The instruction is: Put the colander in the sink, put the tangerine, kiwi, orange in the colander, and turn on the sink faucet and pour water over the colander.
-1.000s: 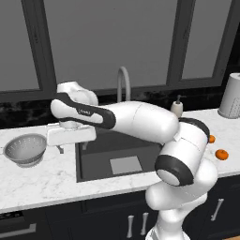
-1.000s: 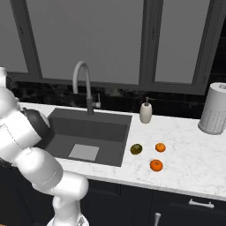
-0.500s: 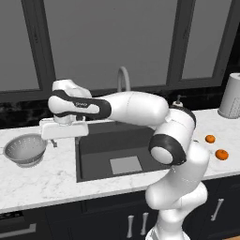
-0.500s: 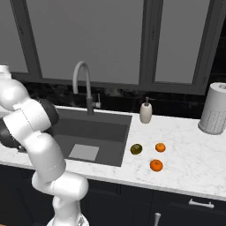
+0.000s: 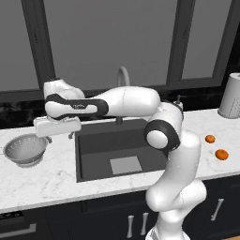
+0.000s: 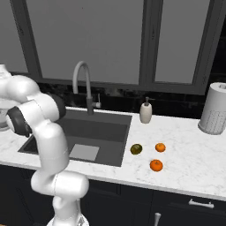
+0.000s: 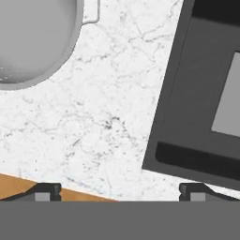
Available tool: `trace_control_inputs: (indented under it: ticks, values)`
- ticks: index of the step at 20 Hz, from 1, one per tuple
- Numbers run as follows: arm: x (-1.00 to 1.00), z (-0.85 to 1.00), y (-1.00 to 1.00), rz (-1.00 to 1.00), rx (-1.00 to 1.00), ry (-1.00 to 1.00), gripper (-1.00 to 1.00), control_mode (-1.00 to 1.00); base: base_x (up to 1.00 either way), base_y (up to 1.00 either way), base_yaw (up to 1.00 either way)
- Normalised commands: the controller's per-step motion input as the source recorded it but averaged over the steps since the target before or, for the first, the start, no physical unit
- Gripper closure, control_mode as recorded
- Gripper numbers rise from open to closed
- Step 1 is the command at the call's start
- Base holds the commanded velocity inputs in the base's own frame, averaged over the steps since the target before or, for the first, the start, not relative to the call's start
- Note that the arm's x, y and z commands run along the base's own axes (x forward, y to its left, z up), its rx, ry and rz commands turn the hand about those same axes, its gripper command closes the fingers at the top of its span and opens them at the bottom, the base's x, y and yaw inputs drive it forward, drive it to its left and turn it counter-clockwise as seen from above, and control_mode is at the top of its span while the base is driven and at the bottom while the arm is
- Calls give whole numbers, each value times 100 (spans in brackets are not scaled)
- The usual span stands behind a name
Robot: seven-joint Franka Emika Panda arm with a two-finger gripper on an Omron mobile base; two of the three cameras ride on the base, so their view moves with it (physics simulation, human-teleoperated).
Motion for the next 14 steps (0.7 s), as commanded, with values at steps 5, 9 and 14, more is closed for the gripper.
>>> trace_control_inputs:
  ticks: [5, 9, 14]
  values:
    - [40, -30, 33, 2, 0, -15, -100, -100, 0, 0, 0]
    - [34, -15, 16, 0, 0, 0, -100, -100, 0, 0, 0]
    - [32, -24, 16, -2, 0, 3, -100, -100, 0, 0, 0]
